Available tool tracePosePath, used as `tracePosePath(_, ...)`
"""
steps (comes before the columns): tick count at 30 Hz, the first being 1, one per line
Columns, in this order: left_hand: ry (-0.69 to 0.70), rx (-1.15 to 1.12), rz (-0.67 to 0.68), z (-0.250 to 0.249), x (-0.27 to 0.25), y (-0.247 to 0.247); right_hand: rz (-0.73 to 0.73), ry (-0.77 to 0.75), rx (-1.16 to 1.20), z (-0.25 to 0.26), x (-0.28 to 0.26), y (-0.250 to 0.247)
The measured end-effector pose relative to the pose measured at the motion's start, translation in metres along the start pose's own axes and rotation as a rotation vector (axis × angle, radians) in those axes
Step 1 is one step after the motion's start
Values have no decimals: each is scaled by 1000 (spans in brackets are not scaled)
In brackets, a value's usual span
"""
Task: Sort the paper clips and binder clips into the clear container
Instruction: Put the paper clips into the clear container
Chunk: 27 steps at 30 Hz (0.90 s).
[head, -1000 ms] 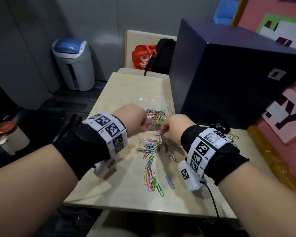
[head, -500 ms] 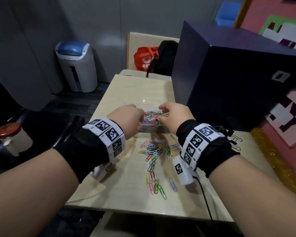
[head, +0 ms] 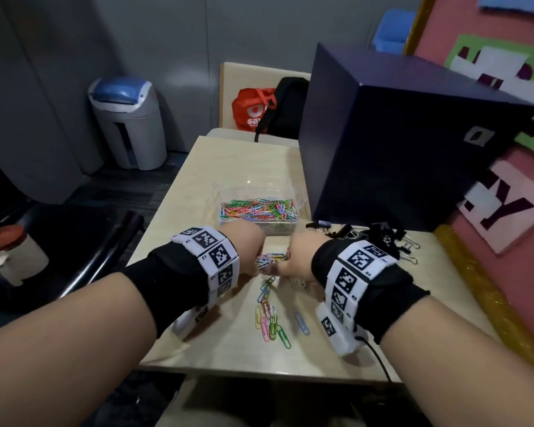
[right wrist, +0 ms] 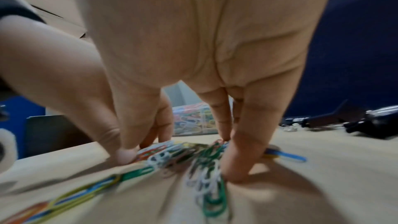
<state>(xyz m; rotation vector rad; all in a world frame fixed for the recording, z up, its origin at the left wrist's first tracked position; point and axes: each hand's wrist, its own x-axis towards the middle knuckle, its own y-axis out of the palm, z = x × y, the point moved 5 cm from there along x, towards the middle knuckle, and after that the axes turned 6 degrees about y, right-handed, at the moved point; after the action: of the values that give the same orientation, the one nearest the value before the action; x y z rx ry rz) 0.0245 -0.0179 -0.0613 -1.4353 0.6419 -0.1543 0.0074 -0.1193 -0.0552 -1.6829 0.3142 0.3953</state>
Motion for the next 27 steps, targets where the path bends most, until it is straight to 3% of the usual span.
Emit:
tracePosePath(2, -17, 65, 16, 0, 0, -1, -34, -25, 107, 10, 6, 5)
tracePosePath(8, -38, 178, 48, 6, -4, -1, -118, -120, 106, 21, 11, 3)
tracePosePath(12, -66, 125, 44, 12, -5, -1, -132, -121, 57, 16, 10, 1)
tracePosePath(18, -98, -5, -110, 26, -6, -24, -126, -100, -7, 13, 14, 1)
tracePosePath(24, -132, -119, -419, 42, -10, -59, -79, -84, -62, 14, 17, -1)
tracePosePath(27, -184, -95, -382, 49, -10, -52, -80, -78, -45, 11, 14, -2)
